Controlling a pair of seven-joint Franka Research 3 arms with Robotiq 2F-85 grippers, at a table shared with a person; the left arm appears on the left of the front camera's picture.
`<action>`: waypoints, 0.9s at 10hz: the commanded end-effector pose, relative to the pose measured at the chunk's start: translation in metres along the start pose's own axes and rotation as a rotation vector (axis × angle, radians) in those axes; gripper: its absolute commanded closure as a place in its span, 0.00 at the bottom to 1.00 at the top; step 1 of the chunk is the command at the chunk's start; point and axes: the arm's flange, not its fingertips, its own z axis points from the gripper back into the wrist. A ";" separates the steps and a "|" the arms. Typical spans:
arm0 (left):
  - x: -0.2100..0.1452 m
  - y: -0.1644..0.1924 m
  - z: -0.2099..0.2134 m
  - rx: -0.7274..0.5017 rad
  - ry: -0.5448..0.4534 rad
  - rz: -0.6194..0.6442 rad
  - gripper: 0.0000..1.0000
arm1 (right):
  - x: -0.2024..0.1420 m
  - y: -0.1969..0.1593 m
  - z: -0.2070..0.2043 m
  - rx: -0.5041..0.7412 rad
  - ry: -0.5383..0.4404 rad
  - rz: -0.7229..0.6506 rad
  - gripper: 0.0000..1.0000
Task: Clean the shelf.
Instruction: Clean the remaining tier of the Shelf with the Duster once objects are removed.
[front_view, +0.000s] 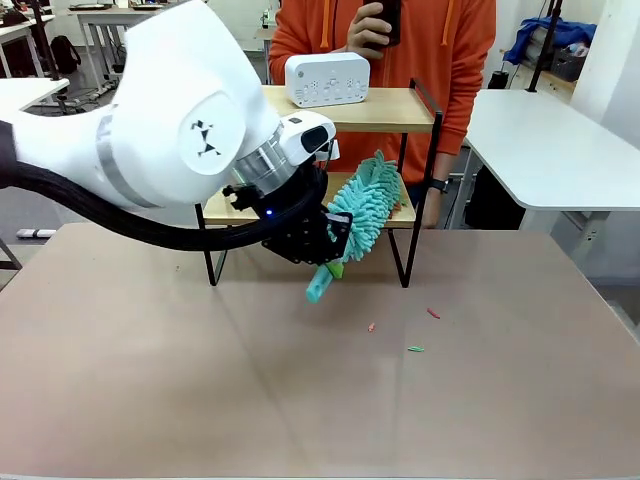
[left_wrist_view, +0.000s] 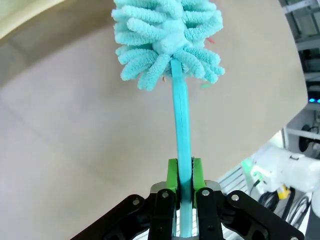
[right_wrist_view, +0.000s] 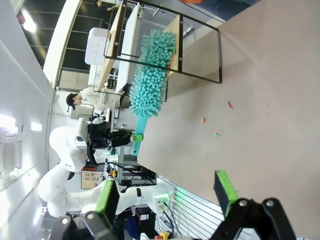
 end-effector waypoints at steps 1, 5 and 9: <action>-0.035 0.022 0.033 -0.021 0.035 -0.107 1.00 | 0.003 0.001 -0.001 0.022 -0.016 0.025 0.00; -0.124 0.060 0.094 -0.088 0.201 -0.319 1.00 | 0.003 0.001 -0.001 0.022 -0.016 0.025 0.00; -0.149 0.089 0.116 -0.164 0.130 -0.246 1.00 | 0.003 0.001 -0.001 0.022 -0.016 0.025 0.00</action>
